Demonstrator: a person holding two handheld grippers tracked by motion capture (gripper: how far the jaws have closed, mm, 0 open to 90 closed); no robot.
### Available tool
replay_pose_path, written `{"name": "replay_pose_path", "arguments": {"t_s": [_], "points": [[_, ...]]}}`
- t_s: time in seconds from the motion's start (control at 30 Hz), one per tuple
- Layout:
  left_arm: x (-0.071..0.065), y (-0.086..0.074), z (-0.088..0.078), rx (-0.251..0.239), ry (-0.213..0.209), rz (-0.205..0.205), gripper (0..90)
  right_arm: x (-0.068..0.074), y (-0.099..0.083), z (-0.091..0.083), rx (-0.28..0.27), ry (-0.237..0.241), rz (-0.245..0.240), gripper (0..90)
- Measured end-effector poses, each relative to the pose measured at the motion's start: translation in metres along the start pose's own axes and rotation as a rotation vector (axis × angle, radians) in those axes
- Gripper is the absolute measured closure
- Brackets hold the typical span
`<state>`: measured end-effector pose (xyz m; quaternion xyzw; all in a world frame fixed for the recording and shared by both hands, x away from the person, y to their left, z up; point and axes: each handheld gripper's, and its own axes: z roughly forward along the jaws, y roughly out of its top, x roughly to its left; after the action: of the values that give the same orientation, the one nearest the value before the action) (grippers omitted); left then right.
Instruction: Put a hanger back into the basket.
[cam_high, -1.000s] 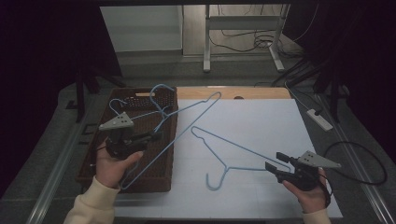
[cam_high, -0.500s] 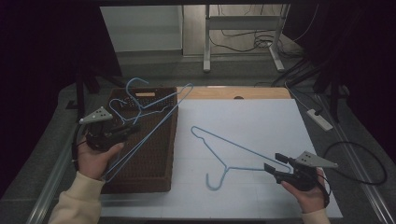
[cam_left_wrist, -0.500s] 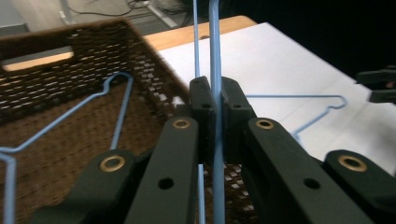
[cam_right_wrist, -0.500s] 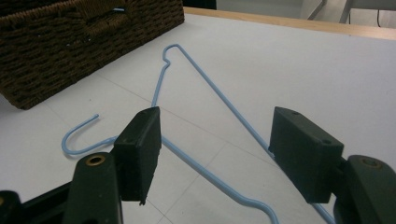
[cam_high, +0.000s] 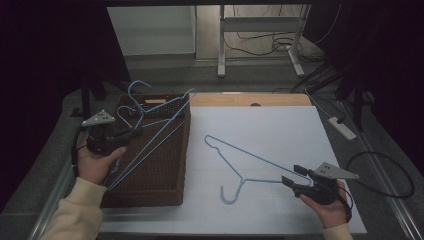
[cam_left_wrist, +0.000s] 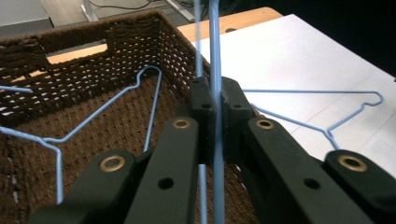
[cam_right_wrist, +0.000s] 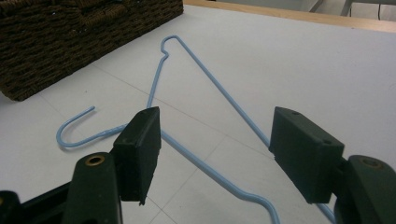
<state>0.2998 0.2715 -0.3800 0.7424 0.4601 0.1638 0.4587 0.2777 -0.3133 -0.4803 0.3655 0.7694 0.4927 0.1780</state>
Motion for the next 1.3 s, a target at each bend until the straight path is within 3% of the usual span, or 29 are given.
{"name": "replay_pose_path", "arguments": {"t_s": [0.3, 0.87, 1.17, 1.3], "points": [[0.019, -0.008, 0.016, 0.066, 0.031, -0.006, 85.9, 0.001, -0.001, 0.001, 0.011, 0.001, -0.004, 34.8], [0.039, -0.016, 0.011, 0.073, 0.068, -0.035, 86.0, 0.002, -0.001, 0.003, 0.021, 0.001, -0.016, 34.8], [0.041, -0.029, 0.028, 0.167, 0.025, -0.009, 85.9, 0.002, -0.001, 0.004, 0.025, -0.001, -0.018, 34.8], [0.042, -0.034, 0.038, 0.220, 0.027, 0.004, 85.9, 0.002, -0.001, 0.004, 0.027, -0.001, -0.019, 34.8]]}}
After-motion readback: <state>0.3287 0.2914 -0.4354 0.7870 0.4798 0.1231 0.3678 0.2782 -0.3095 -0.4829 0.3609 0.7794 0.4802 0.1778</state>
